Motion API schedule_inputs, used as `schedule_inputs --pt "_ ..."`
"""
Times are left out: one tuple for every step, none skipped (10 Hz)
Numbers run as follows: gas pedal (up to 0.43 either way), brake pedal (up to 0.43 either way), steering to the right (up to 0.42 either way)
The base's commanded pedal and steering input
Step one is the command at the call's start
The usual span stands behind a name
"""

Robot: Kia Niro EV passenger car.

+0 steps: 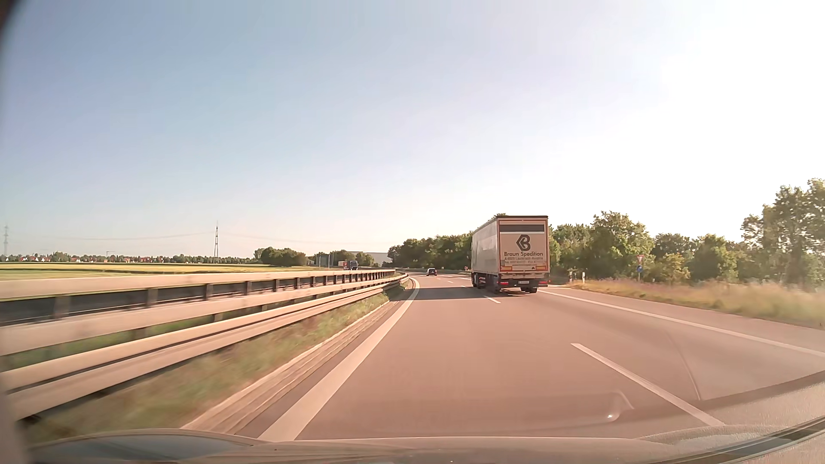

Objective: Follow the waypoints while adhering to traffic rules and regulations

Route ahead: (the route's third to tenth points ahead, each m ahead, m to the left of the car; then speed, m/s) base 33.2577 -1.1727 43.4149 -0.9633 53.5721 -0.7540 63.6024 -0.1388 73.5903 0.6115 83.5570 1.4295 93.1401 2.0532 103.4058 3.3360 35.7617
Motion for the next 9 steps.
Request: schedule_inputs --pt "0.299 0.012 -0.007" --pt "0.299 0.012 -0.007" --pt "0.299 0.012 -0.007" --pt "0.299 0.012 -0.006" --pt "0.299 0.012 -0.007" --pt "0.299 0.012 -0.006" --pt "0.299 0.012 -0.006" --pt "0.299 0.012 -0.006" --pt "0.299 0.012 -0.007"
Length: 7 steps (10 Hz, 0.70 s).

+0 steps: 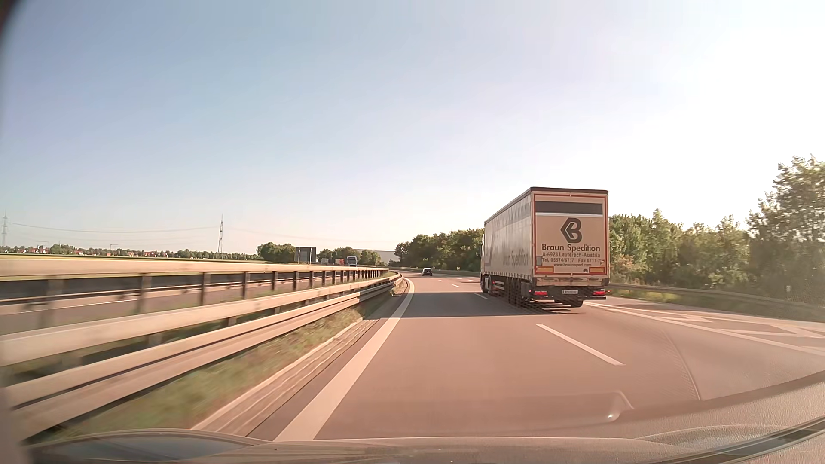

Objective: Follow the waypoints while adhering to traffic rules and regulations

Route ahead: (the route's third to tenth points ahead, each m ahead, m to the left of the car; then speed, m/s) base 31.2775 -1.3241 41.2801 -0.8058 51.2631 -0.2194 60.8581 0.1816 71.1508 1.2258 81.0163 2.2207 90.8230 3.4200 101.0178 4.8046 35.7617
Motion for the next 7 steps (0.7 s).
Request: schedule_inputs --pt "0.299 0.012 -0.009" --pt "0.299 0.012 -0.011" --pt "0.299 0.012 -0.011" --pt "0.299 0.012 -0.011" --pt "0.299 0.012 -0.009" --pt "0.299 0.012 -0.009" --pt "0.299 0.012 -0.01"
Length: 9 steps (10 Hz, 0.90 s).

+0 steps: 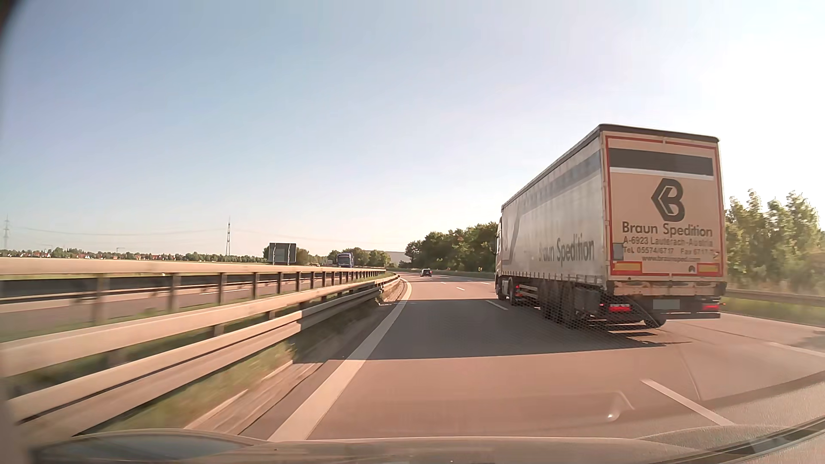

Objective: Follow the waypoints while adhering to traffic rules and regulations

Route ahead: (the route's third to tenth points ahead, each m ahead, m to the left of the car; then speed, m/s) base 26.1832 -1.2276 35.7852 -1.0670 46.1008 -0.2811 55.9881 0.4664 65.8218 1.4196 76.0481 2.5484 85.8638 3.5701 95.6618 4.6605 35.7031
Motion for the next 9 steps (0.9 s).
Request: schedule_inputs --pt "0.299 0.012 -0.01" --pt "0.299 0.012 -0.012" --pt "0.299 0.012 -0.014" --pt "0.299 0.012 -0.014" --pt "0.299 0.012 -0.012" --pt "0.299 0.012 -0.012" --pt "0.299 0.012 -0.012" --pt "0.299 0.012 -0.012" --pt "0.299 0.012 -0.012"
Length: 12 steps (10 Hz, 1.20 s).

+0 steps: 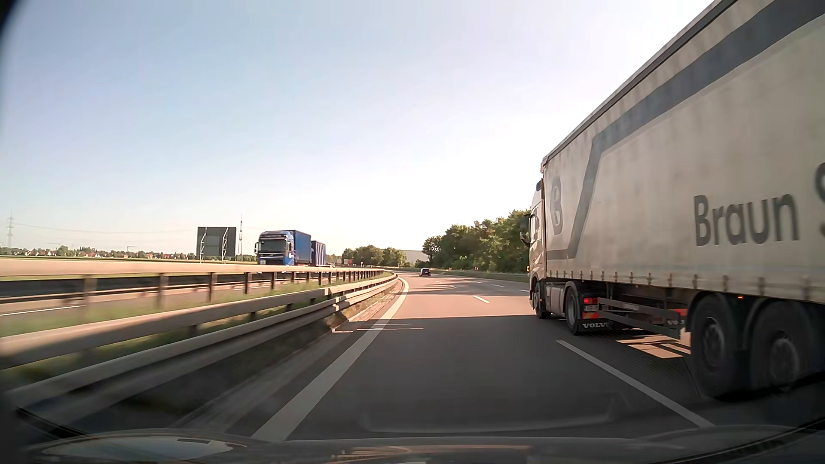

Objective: Follow the waypoints while adhering to traffic rules and regulations

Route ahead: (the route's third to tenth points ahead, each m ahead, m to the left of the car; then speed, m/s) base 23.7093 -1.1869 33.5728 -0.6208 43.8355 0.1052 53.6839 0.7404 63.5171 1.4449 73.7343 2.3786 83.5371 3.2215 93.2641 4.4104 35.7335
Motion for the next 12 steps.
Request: schedule_inputs --pt "0.299 0.012 -0.012" --pt "0.299 0.012 -0.013" --pt "0.299 0.012 -0.013" --pt "0.299 0.012 -0.013" --pt "0.299 0.012 -0.013" --pt "0.299 0.012 -0.013" --pt "0.299 0.012 -0.013" --pt "0.299 0.012 -0.013" --pt "0.299 0.012 -0.013" --pt "0.299 0.012 -0.013" --pt "0.299 0.012 -0.012" --pt "0.299 0.012 -0.01"
